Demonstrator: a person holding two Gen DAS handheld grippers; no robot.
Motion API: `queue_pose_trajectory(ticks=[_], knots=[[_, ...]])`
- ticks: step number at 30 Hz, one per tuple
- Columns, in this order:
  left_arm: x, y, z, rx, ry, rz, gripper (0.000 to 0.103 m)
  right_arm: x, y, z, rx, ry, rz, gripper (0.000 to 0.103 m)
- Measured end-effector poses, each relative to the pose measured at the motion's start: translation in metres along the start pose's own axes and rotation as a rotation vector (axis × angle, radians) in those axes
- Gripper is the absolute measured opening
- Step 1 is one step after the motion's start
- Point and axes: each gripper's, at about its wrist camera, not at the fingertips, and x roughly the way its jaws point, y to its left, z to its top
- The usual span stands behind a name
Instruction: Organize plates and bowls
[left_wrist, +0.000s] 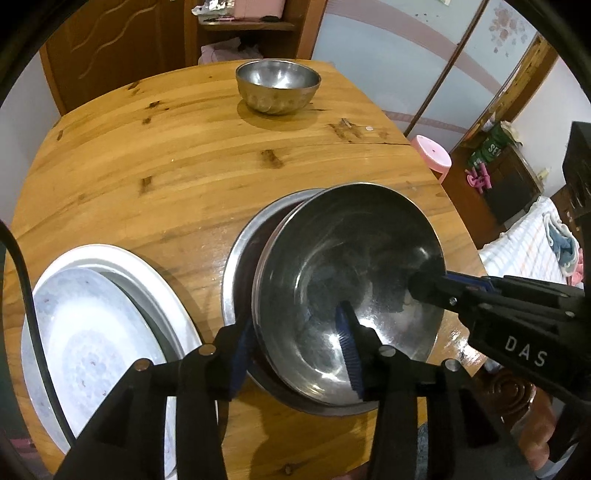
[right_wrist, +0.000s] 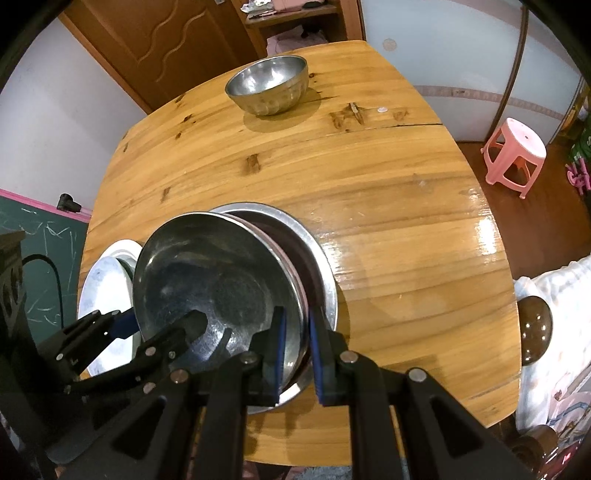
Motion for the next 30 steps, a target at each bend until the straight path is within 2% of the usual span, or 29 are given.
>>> queue_pose_trajectory(ticks=[1, 5, 6, 18, 30], knots=[[-0.001, 0.000, 0.000, 0.000, -0.004, -0.002, 0.046, 0.000, 0.000, 0.000, -0.002, -0.001, -0.002, 0.013], [-0.010, -0.001, 0.000, 0.009, -0.055, -0.002, 0.065, -0.006, 0.002, -0.002, -0.010, -0.030, -0.025, 0.013], [-0.012, -0.002, 0.001, 0.013, -0.068, 0.005, 0.067, -0.007, 0.002, -0.002, -0.013, -0.037, -0.027, 0.013], [-0.020, 0.000, 0.006, 0.020, -0.127, 0.036, 0.067, -0.010, -0.001, -0.001, -0.014, -0.063, -0.037, 0.013], [-0.035, 0.010, 0.010, -0.014, -0.179, 0.026, 0.067, -0.022, -0.001, 0.003, -0.023, -0.110, -0.024, 0.013]])
